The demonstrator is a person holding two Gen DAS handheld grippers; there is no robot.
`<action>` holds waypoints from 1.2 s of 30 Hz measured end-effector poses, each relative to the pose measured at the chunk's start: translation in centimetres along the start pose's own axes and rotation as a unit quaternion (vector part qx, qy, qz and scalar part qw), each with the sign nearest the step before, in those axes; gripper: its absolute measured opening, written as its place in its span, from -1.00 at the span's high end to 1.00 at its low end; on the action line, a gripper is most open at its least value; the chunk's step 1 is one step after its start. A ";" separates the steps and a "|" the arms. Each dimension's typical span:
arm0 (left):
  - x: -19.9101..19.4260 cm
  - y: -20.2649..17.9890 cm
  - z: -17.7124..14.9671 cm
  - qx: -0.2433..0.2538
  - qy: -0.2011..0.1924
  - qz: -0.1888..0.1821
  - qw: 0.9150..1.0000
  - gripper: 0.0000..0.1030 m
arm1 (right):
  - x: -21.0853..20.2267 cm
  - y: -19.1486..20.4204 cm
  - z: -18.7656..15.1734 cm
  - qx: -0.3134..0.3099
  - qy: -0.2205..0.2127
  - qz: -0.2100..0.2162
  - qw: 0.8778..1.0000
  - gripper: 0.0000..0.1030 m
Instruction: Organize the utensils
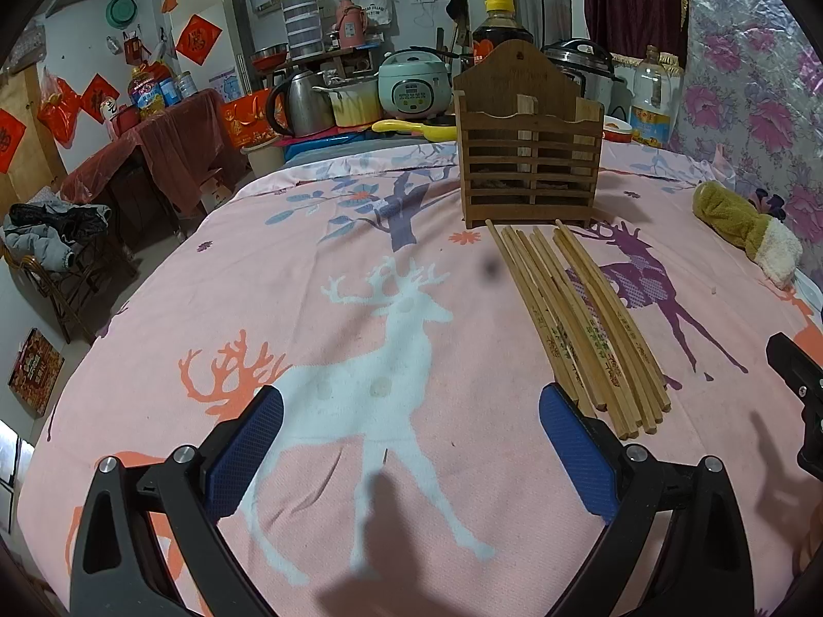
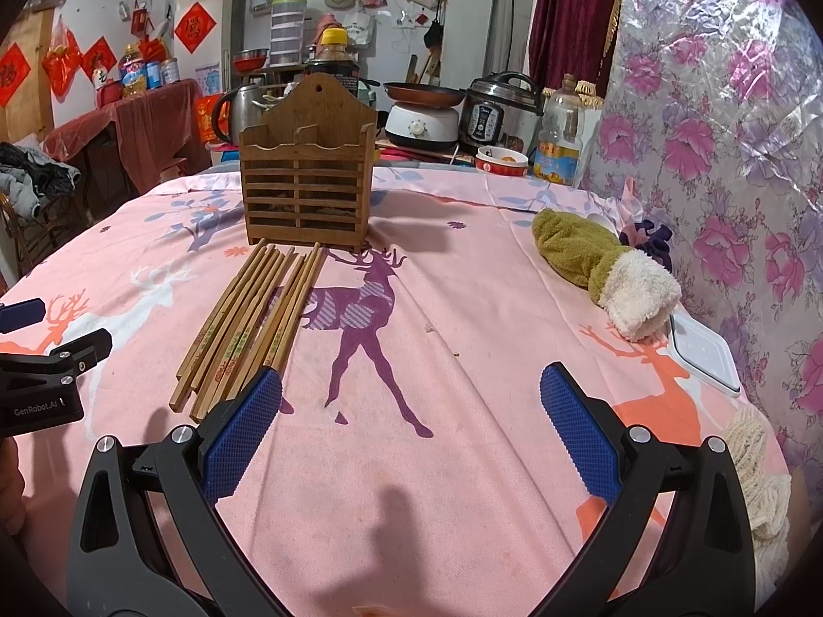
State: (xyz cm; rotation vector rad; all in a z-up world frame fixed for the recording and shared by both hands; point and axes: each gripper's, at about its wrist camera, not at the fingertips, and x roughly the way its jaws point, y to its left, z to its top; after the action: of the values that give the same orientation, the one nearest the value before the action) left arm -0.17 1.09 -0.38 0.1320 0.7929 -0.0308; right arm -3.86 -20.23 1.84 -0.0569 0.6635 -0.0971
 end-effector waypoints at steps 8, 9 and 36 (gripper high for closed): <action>0.1 0.0 -0.3 0.000 0.001 0.000 1.000 -0.89 | 0.0 0.0 0.1 0.000 0.001 0.000 1.000 -0.88; 0.1 0.0 -0.4 -0.001 0.002 -0.001 1.000 -0.89 | -0.1 0.0 0.1 0.000 0.001 0.000 1.000 -0.88; 0.1 0.0 -1.4 -0.005 0.014 -0.006 1.000 -0.89 | 1.2 -0.5 -0.4 0.003 0.039 -0.002 0.999 -0.88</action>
State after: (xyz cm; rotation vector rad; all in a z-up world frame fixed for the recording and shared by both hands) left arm -1.09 1.30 -1.37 0.1192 0.8225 -0.0371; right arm -3.20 -20.85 0.79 -0.0496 0.7407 -0.1054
